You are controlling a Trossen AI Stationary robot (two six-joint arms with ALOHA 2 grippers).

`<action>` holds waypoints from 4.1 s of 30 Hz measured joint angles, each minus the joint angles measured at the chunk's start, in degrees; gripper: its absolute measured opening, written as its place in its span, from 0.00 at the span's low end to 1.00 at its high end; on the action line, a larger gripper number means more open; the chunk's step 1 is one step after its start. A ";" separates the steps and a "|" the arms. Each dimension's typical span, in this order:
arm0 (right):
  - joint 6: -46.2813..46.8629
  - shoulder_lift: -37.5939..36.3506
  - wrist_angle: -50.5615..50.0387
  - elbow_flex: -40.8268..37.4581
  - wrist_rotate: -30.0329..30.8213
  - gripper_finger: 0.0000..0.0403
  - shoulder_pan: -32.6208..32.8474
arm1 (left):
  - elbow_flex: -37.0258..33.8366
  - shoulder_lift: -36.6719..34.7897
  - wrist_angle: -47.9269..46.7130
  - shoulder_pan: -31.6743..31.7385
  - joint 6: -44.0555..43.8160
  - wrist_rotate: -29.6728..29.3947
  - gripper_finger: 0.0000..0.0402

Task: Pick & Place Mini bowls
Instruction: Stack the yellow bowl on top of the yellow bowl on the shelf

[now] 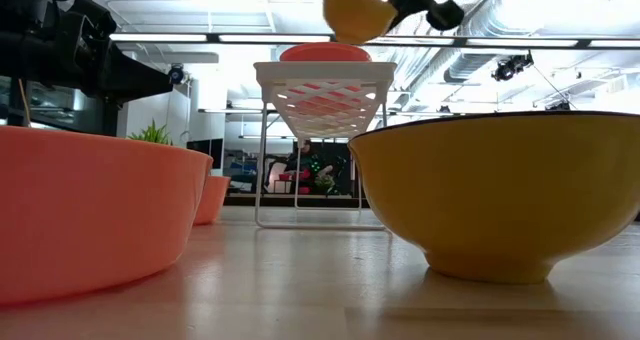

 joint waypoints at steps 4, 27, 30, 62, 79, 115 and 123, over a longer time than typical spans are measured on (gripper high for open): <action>1.25 5.20 -1.93 5.70 -0.18 0.00 -1.12 | 0.00 -0.01 0.00 0.00 0.02 0.00 0.32; 12.51 21.35 -9.99 18.42 -7.77 0.00 -6.35 | -0.02 0.00 0.00 0.02 0.02 0.00 0.32; 12.93 21.65 -10.11 18.42 -8.28 0.00 -6.33 | -0.01 0.00 0.00 0.01 0.00 -0.01 0.32; 11.38 24.23 -13.13 18.33 -7.75 0.08 -6.22 | -0.02 0.01 0.00 0.00 0.00 0.00 0.32; 10.98 23.01 -10.96 18.33 -6.14 0.30 -5.92 | -0.01 -0.01 0.00 0.01 0.00 0.00 0.32; -0.49 12.96 -14.37 18.37 31.44 0.02 12.93 | -0.01 0.01 0.00 -0.01 0.00 0.00 0.32; 2.74 11.67 -15.50 15.74 42.39 0.00 18.46 | -0.01 -0.02 0.00 0.02 0.00 0.00 0.32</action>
